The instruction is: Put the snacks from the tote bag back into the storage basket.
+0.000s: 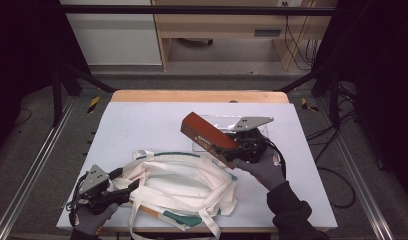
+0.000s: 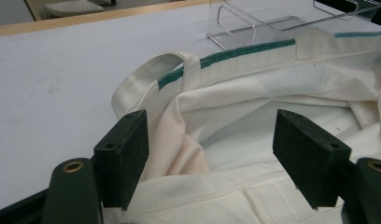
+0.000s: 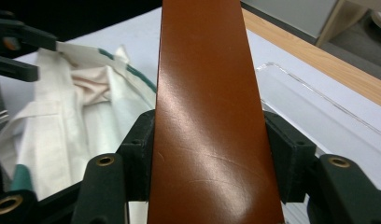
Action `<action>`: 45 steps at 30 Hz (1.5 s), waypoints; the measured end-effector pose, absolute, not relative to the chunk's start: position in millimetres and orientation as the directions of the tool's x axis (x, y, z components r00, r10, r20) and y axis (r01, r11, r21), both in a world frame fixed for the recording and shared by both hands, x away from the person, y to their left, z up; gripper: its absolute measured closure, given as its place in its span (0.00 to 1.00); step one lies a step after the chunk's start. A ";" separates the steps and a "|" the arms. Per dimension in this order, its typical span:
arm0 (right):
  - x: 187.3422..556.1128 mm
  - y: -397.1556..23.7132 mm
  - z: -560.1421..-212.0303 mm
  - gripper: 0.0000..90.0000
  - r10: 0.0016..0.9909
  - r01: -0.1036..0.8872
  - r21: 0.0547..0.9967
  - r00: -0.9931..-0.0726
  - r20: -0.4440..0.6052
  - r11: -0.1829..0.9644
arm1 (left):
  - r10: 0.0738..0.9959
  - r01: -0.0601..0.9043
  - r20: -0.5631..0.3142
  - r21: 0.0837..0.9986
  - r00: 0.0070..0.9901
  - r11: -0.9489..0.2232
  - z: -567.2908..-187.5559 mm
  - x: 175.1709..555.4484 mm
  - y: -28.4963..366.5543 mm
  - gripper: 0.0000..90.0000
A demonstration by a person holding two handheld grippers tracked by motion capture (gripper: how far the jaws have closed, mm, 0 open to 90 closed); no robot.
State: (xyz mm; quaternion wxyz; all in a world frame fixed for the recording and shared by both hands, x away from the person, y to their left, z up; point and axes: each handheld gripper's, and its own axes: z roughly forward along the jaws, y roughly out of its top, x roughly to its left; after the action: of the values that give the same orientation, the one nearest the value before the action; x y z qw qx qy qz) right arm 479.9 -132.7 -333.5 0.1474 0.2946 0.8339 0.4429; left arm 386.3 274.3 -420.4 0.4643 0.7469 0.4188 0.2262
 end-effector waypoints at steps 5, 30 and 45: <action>493.8 -139.8 -336.0 0.48 0.646 0.371 0.827 -0.763 0.012 0.423 | 0.834 0.417 -0.049 0.881 0.549 -0.222 -421.0 386.9 273.6 0.30; 544.4 -158.0 -353.0 0.48 0.686 0.379 0.825 -0.728 -0.014 0.419 | 0.831 0.420 -0.049 0.878 0.554 -0.229 -421.7 387.6 272.6 0.30; 569.8 -167.7 -365.6 0.48 0.638 0.365 0.801 -0.769 -0.028 0.475 | 0.829 0.421 -0.052 0.878 0.557 -0.228 -422.2 387.9 272.2 0.30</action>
State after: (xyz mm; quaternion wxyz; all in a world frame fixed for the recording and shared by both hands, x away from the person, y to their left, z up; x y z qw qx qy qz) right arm 569.8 -167.7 -365.6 0.1640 0.2975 0.8429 0.4172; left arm 387.9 272.2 -422.2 0.4618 0.7518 0.4155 0.2208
